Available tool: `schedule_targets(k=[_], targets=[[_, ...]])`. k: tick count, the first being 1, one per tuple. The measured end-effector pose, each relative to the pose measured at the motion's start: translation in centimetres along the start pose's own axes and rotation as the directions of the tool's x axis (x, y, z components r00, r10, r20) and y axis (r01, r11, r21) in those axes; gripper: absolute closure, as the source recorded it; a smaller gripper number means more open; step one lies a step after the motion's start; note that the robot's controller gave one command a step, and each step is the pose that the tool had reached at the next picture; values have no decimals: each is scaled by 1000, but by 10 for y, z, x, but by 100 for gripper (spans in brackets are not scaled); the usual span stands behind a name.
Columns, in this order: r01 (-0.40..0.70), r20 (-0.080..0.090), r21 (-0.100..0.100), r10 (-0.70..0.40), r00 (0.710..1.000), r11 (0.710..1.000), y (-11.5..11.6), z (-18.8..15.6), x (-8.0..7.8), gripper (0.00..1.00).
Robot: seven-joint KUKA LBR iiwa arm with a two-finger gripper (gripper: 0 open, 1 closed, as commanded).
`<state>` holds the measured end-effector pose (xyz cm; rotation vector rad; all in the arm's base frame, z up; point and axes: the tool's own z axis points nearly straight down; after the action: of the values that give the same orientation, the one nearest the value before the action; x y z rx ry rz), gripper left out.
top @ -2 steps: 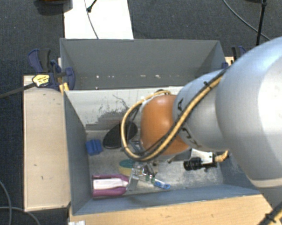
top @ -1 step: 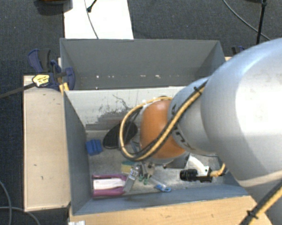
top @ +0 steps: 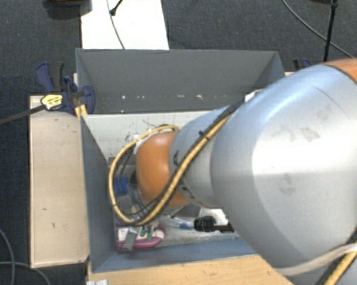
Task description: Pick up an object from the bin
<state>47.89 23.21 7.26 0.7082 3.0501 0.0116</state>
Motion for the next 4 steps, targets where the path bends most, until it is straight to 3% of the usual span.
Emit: schedule_targets(k=[1, 2, 3, 4], targets=[[-7, 6, -4, 7, 1000, 1000, -1, -3, -4, 100], [-2, -5, 5, 2, 1000, 1000, 0, -34, -6, 100], [3, -3, 3, -3, 1000, 1000, 2, -106, -8, 100], [10, -6, 8, -10, 1000, 1000, 3, -109, -8, 100]])
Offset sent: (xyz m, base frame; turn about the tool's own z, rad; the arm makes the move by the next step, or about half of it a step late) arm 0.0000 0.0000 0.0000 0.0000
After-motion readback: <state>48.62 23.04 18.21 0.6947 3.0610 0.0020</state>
